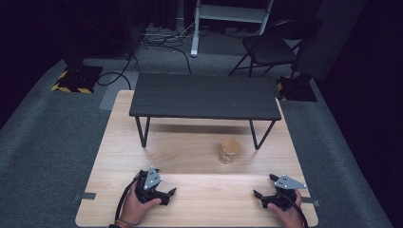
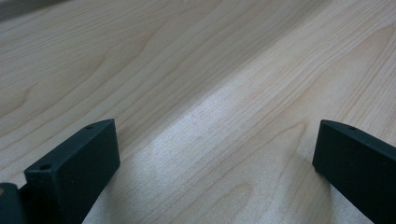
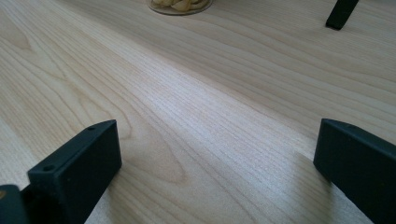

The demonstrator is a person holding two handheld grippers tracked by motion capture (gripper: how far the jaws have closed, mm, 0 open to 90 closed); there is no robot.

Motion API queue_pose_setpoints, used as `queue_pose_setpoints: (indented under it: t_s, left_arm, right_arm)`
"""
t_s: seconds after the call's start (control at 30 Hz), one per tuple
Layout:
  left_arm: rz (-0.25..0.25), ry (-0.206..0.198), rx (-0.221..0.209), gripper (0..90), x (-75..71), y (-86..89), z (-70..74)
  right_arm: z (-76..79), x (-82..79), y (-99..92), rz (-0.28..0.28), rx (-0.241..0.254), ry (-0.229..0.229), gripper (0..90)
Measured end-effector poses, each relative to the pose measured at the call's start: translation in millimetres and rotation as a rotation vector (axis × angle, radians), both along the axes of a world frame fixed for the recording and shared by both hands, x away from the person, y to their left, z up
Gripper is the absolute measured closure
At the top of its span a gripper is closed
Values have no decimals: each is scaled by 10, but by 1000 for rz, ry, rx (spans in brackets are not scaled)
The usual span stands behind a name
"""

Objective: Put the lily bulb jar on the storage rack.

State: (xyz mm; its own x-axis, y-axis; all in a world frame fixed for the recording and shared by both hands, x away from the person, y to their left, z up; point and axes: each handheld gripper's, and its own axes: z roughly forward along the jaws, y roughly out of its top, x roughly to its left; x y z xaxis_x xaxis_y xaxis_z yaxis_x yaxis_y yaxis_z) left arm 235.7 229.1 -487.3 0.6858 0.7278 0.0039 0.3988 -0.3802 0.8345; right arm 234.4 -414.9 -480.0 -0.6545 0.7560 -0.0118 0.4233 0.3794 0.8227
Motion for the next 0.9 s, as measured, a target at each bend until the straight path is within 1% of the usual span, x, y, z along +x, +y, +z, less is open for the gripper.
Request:
queue_pose_setpoints:
  t_s: [0.13,0.2,0.27,0.3,0.4,0.5,0.57,0.7,0.8,0.83,0.87,0.9]
  left_arm:
    - [0,0,0,5,1,0,1]
    - [0,0,0,5,1,0,1]
    - [0,0,0,5,1,0,1]
    - [0,0,0,5,1,0,1]
    - [0,0,0,5,1,0,1]
    - [0,0,0,5,2,0,1]
    - [0,0,0,5,1,1,1]
    - [0,0,0,5,1,0,1]
    - [0,0,0,5,2,1,1]
    - [0,0,0,5,2,1,1]
    - [0,0,0,5,2,1,1]
    - [0,0,0,5,2,1,1]
  right_arm:
    - [-3,24,-19,-2,16,8,3]
    - [19,49,-19,-5,23,22,3]
    - [65,80,7,-1,12,30,3]
    - [94,91,27,1,10,27,4]
    - [209,155,90,30,13,9,6]
    - [344,276,184,65,5,-1,7]
    - [433,386,259,85,0,3,8]
    - [606,623,449,130,-32,9,8]
    - [690,773,575,159,-45,8,8]
    - [712,810,620,160,-49,7,8]
    - [712,810,620,160,-49,7,8]
    - [746,881,706,161,-49,6,8]
